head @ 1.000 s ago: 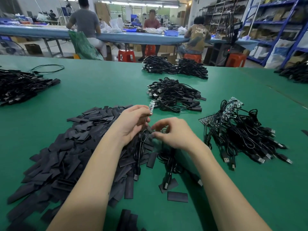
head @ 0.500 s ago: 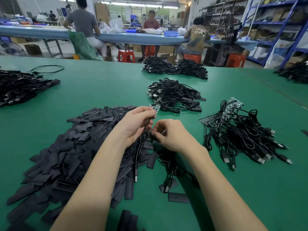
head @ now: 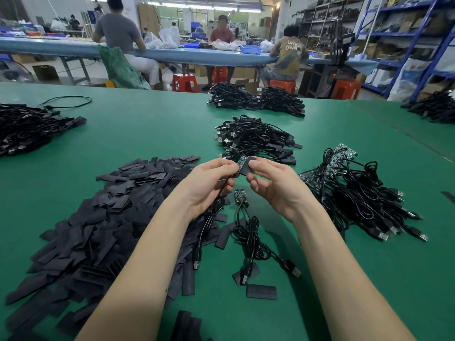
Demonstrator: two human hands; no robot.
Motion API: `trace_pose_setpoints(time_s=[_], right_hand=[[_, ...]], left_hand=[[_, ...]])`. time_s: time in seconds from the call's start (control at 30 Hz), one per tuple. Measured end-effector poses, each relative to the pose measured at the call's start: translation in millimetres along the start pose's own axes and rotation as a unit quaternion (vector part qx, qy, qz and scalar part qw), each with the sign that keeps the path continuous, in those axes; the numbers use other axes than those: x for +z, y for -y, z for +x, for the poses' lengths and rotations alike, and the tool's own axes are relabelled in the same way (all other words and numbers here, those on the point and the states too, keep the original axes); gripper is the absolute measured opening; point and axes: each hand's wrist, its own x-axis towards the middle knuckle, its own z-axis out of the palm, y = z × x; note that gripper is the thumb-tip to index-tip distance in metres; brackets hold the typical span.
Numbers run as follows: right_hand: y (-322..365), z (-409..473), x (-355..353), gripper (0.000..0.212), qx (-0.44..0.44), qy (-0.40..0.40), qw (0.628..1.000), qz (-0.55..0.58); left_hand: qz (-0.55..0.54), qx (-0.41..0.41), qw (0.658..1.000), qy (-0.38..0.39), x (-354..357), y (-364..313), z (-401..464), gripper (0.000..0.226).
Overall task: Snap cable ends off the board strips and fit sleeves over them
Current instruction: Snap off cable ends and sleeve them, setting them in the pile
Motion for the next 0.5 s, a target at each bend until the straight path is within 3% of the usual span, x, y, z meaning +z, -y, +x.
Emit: trace_pose_setpoints(time_s=[0.5], right_hand=[[-0.2,-2.9,-3.5,0.024,0.004,-0.005,0.997,0.077]], left_hand=[[0.018,0.018,1.000,-0.003,10.0,3.1,-2.8,0.006]])
